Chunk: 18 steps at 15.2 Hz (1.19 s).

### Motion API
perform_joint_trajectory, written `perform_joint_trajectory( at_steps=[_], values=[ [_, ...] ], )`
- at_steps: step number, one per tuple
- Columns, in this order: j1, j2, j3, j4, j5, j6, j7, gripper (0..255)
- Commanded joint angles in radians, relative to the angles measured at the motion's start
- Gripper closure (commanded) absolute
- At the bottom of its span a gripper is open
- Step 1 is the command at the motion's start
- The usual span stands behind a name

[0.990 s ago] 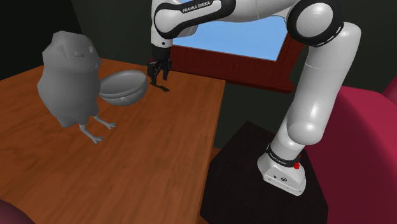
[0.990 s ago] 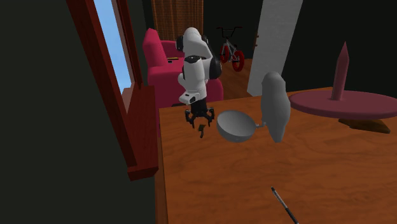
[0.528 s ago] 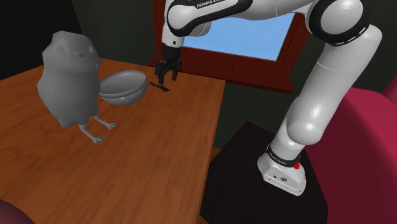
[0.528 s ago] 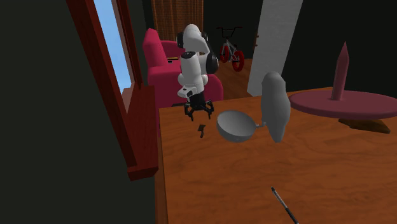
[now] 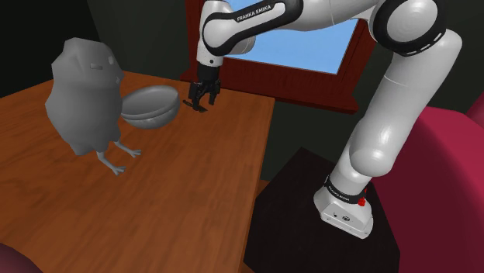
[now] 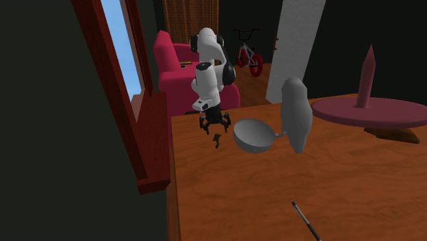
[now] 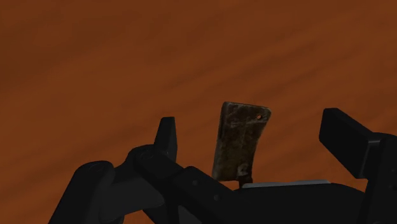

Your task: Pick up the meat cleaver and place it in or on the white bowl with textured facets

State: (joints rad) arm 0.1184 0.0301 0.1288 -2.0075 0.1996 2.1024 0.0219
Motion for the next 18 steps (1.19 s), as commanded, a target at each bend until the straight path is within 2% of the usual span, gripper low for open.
perform_joint_trajectory(
  at_steps=[1,4,5,14,15,18],
  values=[
    [0.000,0.000,0.000,-0.001,0.000,0.002,0.000,0],
    [0.000,0.000,0.000,-0.001,0.000,0.001,0.000,0],
    [0.000,0.000,0.000,-0.001,0.000,0.001,0.000,255],
    [0.000,0.001,0.000,0.000,0.000,0.001,0.000,255],
    [0.000,0.001,0.000,0.000,0.000,0.001,0.000,0],
    [0.001,0.092,-0.002,0.167,-0.029,-0.074,0.041,0]
  ],
)
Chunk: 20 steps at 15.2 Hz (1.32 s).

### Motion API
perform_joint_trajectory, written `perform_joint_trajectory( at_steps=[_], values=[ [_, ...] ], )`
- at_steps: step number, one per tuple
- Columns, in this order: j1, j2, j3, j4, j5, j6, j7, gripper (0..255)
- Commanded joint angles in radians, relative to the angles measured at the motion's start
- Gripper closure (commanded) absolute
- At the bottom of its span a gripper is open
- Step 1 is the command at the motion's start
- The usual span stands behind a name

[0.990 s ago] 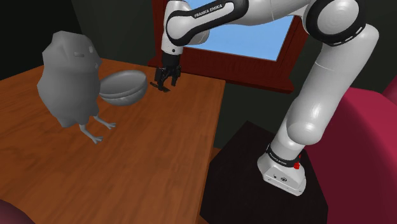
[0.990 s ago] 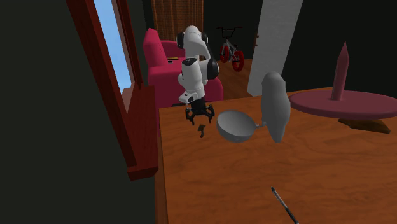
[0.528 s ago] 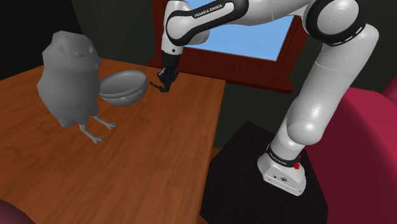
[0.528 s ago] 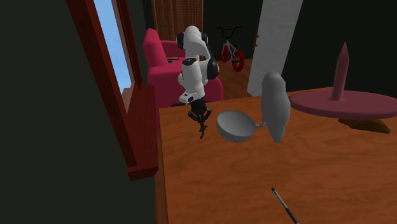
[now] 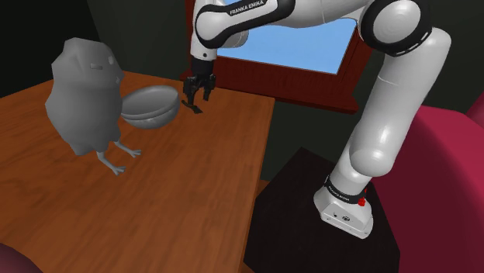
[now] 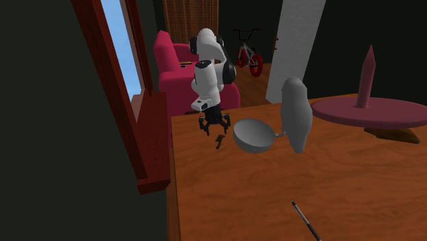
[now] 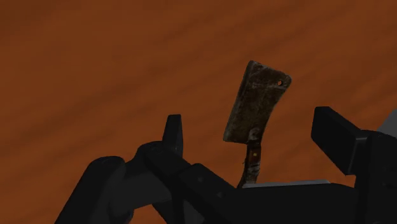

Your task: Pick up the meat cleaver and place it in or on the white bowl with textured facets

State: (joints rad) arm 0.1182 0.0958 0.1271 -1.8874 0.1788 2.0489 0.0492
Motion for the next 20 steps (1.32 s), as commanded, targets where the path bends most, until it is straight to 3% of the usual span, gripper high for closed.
perform_joint_trajectory(
  at_steps=[1,3,11,18,19,20],
  values=[
    [0.002,0.059,-0.001,0.106,-0.018,-0.048,0.027,0],
    [0.005,0.119,-0.003,0.217,-0.034,-0.099,0.049,0],
    [0.014,0.146,0.001,0.153,-0.033,-0.007,0.048,0],
    [0.014,0.147,0.001,0.154,-0.033,-0.007,0.048,0],
    [0.014,0.147,0.001,0.154,-0.033,-0.007,0.048,255],
    [0.014,0.147,0.001,0.154,-0.033,-0.007,0.048,255]
  ],
)
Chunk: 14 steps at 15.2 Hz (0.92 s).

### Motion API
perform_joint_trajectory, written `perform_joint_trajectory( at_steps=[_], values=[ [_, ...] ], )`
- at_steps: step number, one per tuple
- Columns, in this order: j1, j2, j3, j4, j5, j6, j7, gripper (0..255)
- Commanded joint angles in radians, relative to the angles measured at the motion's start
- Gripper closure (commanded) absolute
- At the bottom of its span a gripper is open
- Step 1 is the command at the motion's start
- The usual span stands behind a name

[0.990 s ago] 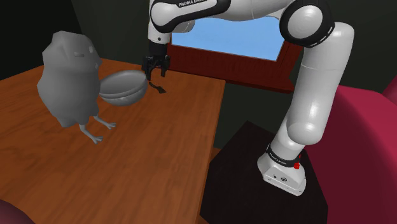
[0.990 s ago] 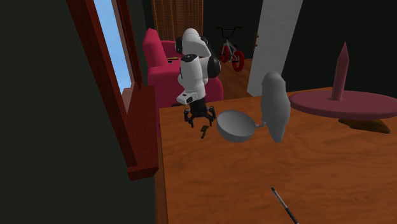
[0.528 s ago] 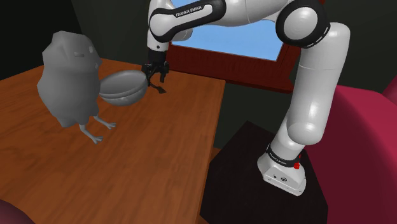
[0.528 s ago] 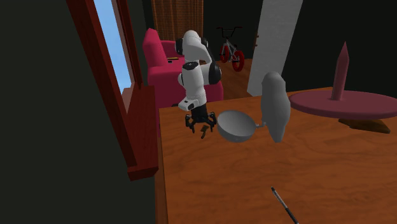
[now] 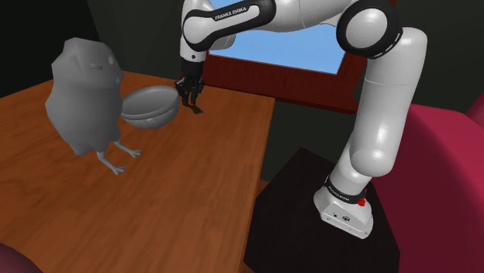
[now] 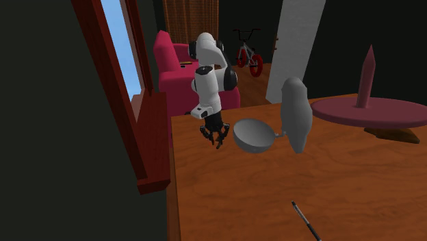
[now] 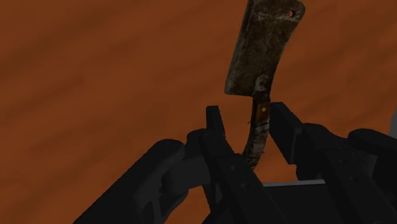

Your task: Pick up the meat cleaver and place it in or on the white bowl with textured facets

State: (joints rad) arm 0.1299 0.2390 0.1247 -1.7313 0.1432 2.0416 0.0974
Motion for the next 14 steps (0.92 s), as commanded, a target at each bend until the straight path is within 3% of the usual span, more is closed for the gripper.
perform_joint_trajectory(
  at_steps=[1,8,14],
  values=[
    [0.003,0.003,0.003,-0.002,0.002,0.000,0.000,255],
    [0.003,0.003,0.003,-0.002,0.003,0.000,0.000,255],
    [0.002,-0.013,0.003,0.057,0.000,-0.074,0.010,255]
  ],
)
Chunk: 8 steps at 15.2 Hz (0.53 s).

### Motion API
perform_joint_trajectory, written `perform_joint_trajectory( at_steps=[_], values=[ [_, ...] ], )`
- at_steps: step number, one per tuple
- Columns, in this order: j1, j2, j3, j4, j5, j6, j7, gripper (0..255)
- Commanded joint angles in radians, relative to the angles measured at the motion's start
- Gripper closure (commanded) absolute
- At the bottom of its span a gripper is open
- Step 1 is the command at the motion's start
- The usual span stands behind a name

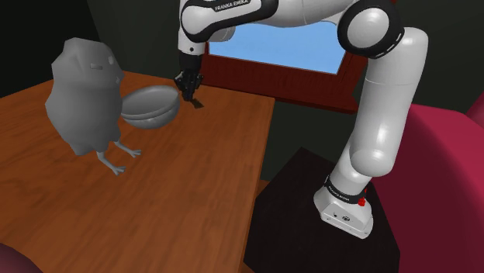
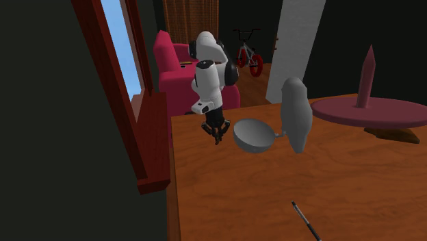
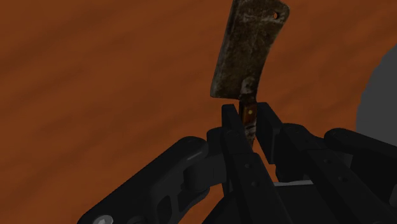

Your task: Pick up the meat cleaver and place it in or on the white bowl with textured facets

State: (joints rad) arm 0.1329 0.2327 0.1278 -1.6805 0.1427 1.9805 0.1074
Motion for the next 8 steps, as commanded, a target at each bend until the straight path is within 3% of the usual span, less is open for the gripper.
perform_joint_trajectory(
  at_steps=[1,8],
  values=[
    [-0.001,-0.008,0.000,0.017,0.000,-0.026,0.002,255],
    [-0.002,-0.016,-0.001,0.101,-0.004,-0.116,0.015,255]
  ],
)
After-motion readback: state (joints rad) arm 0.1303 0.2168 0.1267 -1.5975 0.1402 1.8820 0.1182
